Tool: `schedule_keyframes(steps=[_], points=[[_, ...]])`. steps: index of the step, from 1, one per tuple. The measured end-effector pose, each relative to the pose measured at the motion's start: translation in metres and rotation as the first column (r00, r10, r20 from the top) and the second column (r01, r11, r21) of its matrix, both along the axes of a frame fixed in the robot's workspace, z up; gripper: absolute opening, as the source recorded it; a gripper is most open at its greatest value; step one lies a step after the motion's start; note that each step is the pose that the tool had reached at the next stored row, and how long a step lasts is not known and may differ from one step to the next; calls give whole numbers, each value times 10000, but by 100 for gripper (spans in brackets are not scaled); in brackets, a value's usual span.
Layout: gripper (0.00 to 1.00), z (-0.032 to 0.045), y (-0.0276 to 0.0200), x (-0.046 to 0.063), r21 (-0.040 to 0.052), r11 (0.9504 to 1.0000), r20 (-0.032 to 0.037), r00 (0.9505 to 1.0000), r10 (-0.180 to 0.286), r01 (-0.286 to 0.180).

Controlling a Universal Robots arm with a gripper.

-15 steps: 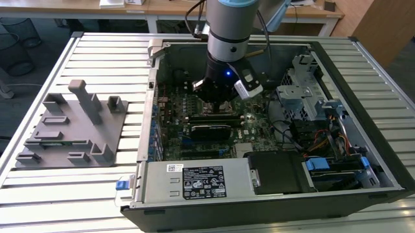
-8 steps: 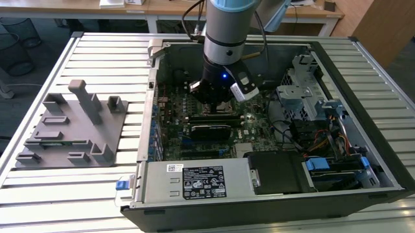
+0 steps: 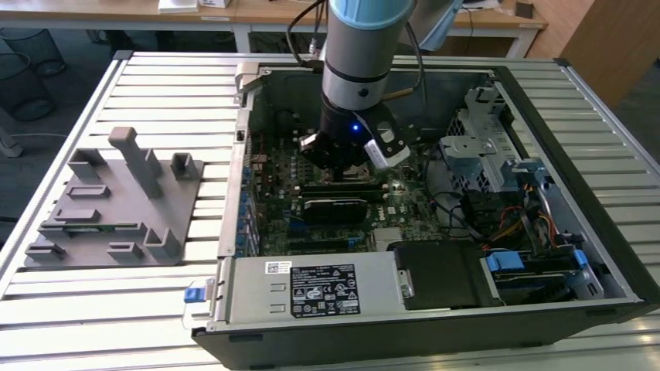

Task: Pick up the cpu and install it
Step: 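Install the second cpu locking lever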

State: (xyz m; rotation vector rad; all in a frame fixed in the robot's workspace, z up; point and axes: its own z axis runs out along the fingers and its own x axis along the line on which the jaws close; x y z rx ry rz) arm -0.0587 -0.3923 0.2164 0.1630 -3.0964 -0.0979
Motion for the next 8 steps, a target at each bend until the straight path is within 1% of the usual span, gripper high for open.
schedule_keyframes(steps=[4, 8], points=[[11, -16, -30, -28, 39, 10000, 1, 10000, 1, -1], [11, -44, -37, -49, 138, 9999, 1, 10000, 7, -7]])
